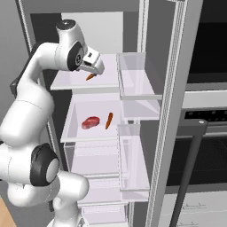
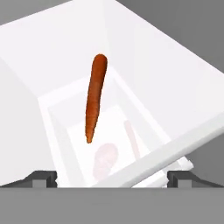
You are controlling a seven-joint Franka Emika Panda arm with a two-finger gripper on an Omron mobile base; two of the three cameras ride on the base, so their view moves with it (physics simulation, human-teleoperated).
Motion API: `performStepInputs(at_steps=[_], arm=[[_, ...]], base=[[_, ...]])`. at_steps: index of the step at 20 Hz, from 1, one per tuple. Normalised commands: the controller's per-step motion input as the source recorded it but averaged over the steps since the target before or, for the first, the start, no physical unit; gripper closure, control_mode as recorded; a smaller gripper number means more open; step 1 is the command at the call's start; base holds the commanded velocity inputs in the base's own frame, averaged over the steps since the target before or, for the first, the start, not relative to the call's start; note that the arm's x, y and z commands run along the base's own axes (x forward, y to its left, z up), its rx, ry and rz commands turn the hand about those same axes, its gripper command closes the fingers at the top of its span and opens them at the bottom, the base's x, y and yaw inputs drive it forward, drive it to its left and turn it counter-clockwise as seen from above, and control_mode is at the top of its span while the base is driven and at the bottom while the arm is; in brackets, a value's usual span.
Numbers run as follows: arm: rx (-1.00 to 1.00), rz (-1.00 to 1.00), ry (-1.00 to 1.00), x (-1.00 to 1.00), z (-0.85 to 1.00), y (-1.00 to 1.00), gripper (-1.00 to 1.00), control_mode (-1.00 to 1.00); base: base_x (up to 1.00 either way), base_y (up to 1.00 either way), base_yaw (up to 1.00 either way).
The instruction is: Place one carrot and one steak in each tupperware on the nearby counter, to pack two identical lunches.
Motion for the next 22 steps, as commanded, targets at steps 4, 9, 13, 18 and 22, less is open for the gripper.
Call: performStepInputs(at_steps=[4,9,13,18,22], arm=[[0.0,0.0,0.0,0.41,-0.35,0.01,-1.0,-1.0],[0.0,0.0,0.04,0.52,-0.23,0.05,-1.0,-1.0],[0.0,0.0,0.09,0.52,-0.06,0.11,-1.0,-1.0],[0.0,0.0,0.07,0.51,-0.14,0.02,-1.0,-1.0],[0.0,0.0,0.04,0.53,-0.17,0.0,-1.0,-1.0]], base=[[0.0,0.0,0.0],[0.0,0.0,0.0],[0.0,0.0,0.0],[0.0,0.0,0.0],[0.0,0.0,0.0]])
